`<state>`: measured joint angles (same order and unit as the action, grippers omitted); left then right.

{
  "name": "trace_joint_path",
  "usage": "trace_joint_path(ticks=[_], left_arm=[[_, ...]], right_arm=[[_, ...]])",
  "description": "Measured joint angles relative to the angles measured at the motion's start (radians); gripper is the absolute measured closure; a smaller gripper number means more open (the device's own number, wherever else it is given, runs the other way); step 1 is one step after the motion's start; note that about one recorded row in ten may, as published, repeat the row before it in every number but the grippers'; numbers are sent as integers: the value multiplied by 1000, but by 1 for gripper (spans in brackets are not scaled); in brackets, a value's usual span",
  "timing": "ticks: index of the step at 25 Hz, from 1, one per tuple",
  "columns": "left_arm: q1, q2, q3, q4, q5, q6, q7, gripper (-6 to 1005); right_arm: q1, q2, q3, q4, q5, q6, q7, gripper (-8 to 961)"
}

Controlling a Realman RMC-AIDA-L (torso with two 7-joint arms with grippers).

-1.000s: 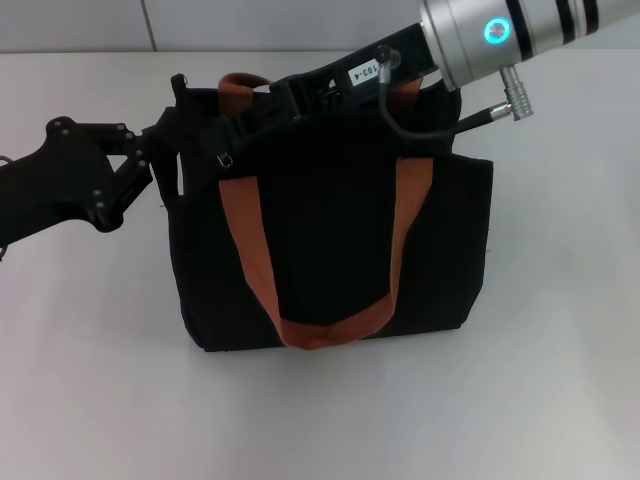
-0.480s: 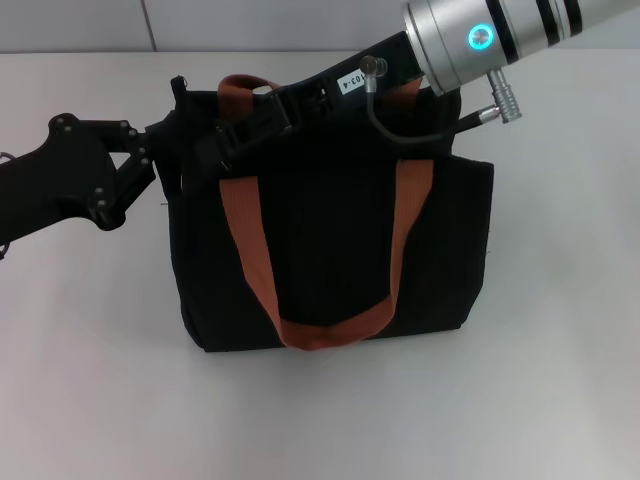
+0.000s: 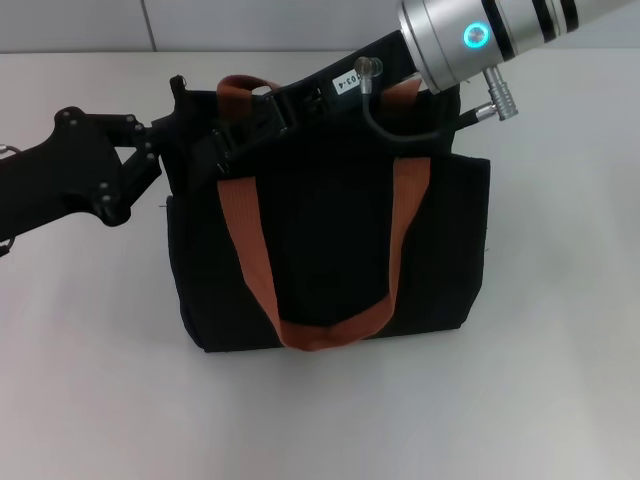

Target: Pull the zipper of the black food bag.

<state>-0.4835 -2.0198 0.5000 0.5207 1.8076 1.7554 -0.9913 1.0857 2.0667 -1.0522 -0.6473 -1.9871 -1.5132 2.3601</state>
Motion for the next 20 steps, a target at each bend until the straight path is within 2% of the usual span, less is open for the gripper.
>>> trace_joint_path(ticks=[10, 20], left_arm=[[-27, -9, 0, -1, -14, 13, -5, 964], [-28, -12, 0, -1, -22, 29, -7, 962]], right_arm=[[3, 3, 0, 0, 0, -5, -2, 502], [-4, 9, -1, -11, 0, 2, -14, 501]])
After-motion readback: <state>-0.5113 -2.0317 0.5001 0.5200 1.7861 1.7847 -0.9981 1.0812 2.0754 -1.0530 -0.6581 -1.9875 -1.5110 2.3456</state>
